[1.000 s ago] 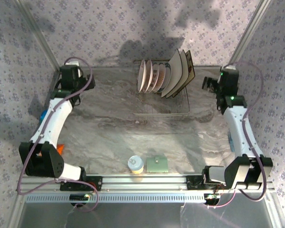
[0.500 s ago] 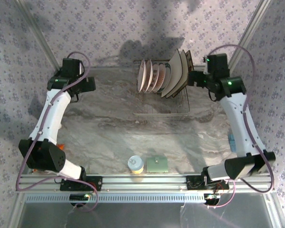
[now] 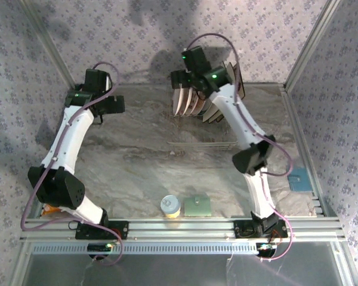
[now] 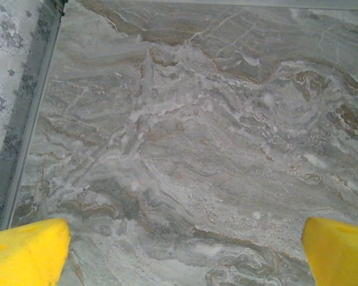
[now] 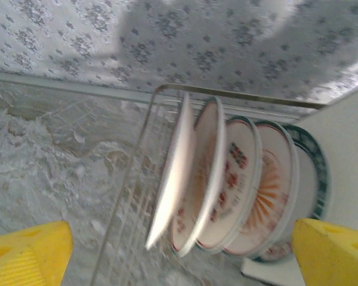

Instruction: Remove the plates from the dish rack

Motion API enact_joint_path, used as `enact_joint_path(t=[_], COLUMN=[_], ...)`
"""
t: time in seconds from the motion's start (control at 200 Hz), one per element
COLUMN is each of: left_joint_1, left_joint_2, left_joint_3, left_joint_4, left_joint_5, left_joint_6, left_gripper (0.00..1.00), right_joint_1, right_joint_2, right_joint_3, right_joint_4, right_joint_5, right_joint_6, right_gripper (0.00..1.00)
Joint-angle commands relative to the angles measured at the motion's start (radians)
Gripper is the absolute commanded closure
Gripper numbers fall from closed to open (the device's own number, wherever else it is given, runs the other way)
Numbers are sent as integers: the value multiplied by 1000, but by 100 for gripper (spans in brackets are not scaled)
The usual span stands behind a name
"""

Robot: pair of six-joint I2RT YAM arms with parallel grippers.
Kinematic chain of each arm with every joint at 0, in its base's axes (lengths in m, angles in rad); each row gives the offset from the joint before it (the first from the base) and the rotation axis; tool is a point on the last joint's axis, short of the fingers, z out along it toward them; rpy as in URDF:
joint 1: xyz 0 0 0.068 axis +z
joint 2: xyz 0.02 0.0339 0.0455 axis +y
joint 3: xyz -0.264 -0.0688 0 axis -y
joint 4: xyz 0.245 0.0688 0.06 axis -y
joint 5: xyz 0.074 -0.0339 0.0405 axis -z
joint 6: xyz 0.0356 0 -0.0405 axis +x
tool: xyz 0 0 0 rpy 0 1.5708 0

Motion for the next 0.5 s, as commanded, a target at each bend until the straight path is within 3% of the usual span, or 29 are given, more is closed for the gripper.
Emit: enact_joint_path(t=[0.0,0.245,0.495], left_joint_1=[-5,-5,-2], left_joint_2=[9,19,28], left_joint_3=[-27,-92,-149], left_joint_4=[-5,58,106], left_joint_5=[30,89,127], left_joint_6=[10,0,4], left_gripper=[1,1,1], right_joint_1=[14,42,59], right_joint_2=[104,174,247], right_joint_3=[128,105,107], right_joint_4=[-87,-6,45], right_joint_5=[58,115,137], right_joint_6=[68,66,49], right_gripper=[7,32,42])
